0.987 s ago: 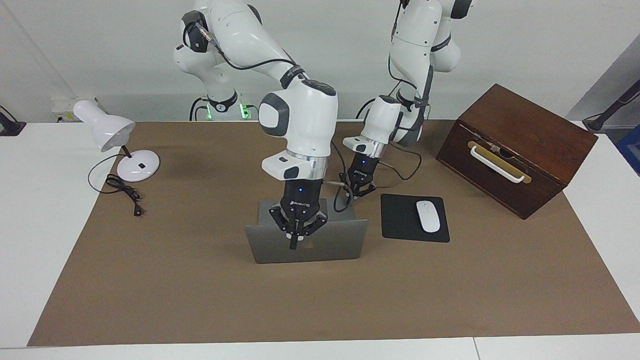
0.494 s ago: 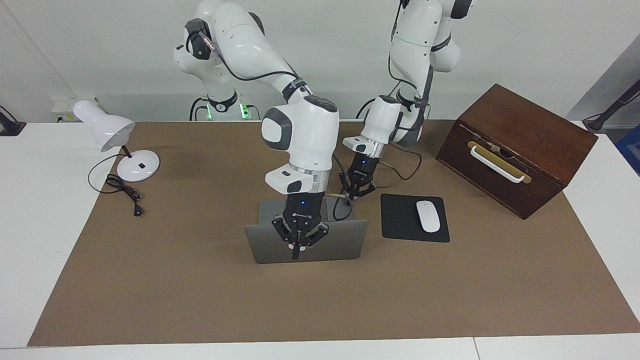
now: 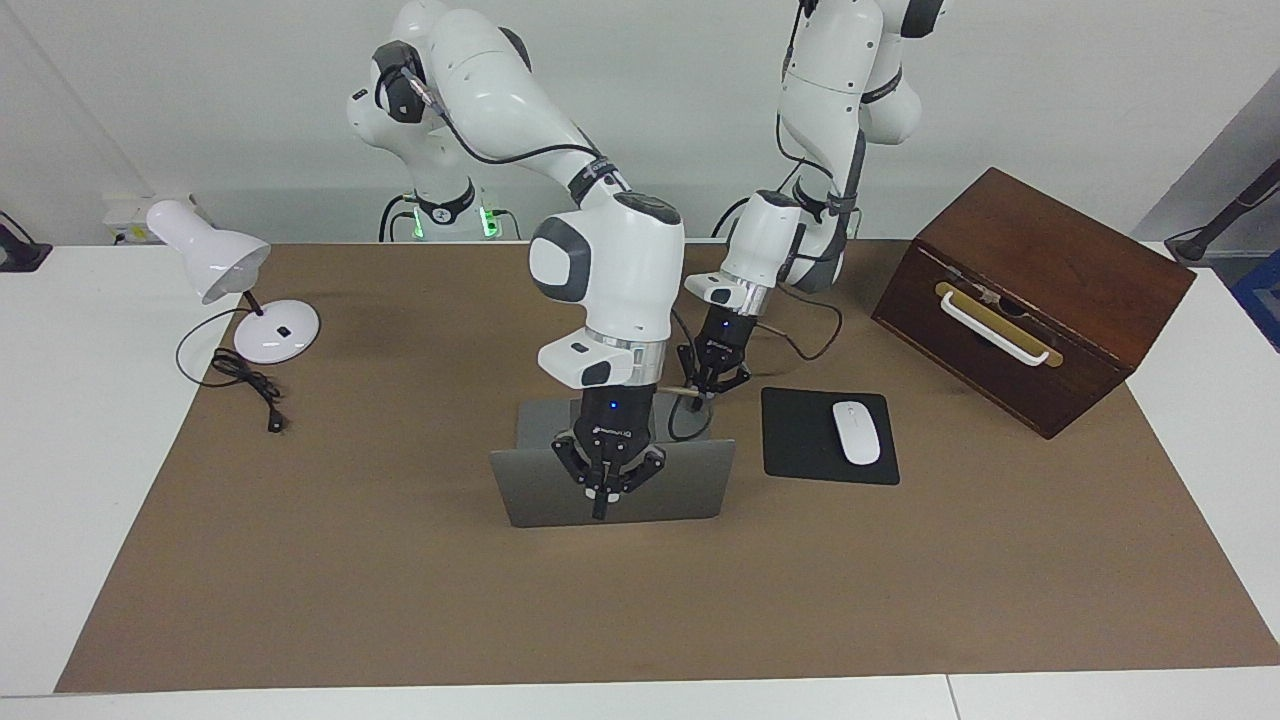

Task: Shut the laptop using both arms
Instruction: 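Push the laptop lid down toward the base with the right gripper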

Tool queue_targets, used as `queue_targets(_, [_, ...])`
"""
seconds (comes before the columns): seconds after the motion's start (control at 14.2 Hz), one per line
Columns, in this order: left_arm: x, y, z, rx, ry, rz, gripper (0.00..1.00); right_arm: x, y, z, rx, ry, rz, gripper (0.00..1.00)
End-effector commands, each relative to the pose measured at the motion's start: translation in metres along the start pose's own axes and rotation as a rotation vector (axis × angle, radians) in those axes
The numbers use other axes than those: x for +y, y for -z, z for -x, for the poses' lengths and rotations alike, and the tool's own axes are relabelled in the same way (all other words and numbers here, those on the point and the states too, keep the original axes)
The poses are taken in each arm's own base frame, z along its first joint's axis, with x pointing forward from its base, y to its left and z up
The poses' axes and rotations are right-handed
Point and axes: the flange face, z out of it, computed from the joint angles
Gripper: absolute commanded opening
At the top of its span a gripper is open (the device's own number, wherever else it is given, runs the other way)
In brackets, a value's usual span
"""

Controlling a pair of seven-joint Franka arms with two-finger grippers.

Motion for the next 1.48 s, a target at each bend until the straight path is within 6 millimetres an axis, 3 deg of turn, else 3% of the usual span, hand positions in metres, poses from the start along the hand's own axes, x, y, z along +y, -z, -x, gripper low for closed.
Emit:
queue_targets(0.0, [0.011, -0.015, 0.013, -0.023, -0.021, 0.011, 0.00, 0.000, -0.006, -0.003, -0.024, -0.069, -0.030, 0.00])
queue_targets(0.35, [0.011, -0.015, 0.013, -0.023, -0.021, 0.011, 0.00, 0.011, -0.011, -0.002, -0.143, -0.071, -0.039, 0.00])
queue_targets(0.85, [0.011, -0.016, 0.014, -0.025, -0.021, 0.011, 0.00, 0.009, -0.009, 0.017, -0.331, -0.063, -0.051, 0.00])
queue_targets(1.41, [0.012, -0.015, 0.012, -0.022, -0.022, 0.012, 0.00, 0.012, 0.006, 0.021, -0.469, -0.070, -0.108, 0.00])
